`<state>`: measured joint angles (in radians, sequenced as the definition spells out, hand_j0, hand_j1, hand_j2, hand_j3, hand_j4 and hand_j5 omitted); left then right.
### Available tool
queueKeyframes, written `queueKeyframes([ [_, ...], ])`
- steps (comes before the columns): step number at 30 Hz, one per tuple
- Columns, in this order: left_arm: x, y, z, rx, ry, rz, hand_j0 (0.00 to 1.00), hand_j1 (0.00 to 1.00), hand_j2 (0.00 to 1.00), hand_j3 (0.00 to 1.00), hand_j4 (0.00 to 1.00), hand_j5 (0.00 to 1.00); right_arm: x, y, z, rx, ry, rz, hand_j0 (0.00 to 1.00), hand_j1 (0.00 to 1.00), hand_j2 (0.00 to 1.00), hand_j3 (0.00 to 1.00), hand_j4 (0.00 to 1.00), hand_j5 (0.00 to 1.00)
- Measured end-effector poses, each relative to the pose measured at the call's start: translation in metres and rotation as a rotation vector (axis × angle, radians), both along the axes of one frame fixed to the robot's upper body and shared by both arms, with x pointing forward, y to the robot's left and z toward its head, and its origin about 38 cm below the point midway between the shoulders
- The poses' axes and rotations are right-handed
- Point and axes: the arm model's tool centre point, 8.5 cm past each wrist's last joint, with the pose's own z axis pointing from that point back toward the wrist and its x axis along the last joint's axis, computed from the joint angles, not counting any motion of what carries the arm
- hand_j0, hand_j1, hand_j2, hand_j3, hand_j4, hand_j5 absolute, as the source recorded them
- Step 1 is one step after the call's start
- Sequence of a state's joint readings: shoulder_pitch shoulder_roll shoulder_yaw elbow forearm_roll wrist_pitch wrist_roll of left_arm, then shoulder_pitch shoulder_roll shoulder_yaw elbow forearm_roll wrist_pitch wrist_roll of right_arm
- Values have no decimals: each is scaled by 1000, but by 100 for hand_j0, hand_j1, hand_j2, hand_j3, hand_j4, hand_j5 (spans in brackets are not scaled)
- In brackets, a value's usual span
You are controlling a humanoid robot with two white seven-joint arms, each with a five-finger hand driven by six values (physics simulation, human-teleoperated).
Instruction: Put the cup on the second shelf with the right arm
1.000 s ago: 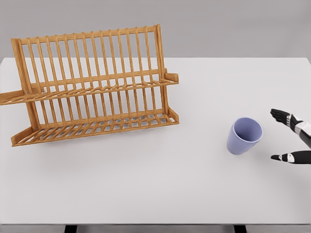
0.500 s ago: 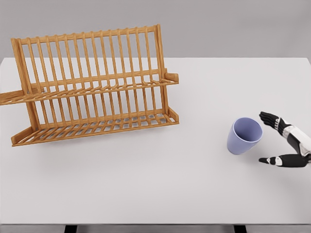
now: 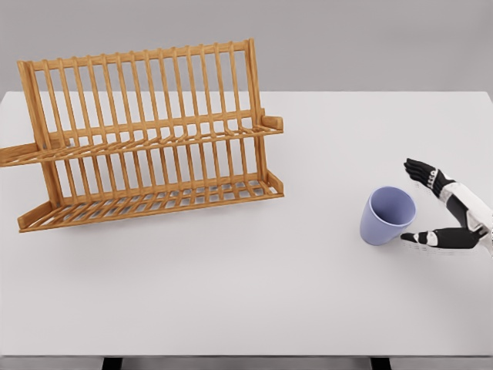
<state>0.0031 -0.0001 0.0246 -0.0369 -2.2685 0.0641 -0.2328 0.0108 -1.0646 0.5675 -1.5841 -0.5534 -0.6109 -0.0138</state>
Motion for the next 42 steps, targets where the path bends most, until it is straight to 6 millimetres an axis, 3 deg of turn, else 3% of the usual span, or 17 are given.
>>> queueKeyframes([
  [8,0,0,0,0,0,0,100,100,100,100,100,100,-8,9,-16,2,47,25,100,100,100,100,100,100],
  [42,0,0,0,0,0,0,100,100,100,100,100,100,-6,14,-16,13,41,30,100,100,100,100,100,100],
])
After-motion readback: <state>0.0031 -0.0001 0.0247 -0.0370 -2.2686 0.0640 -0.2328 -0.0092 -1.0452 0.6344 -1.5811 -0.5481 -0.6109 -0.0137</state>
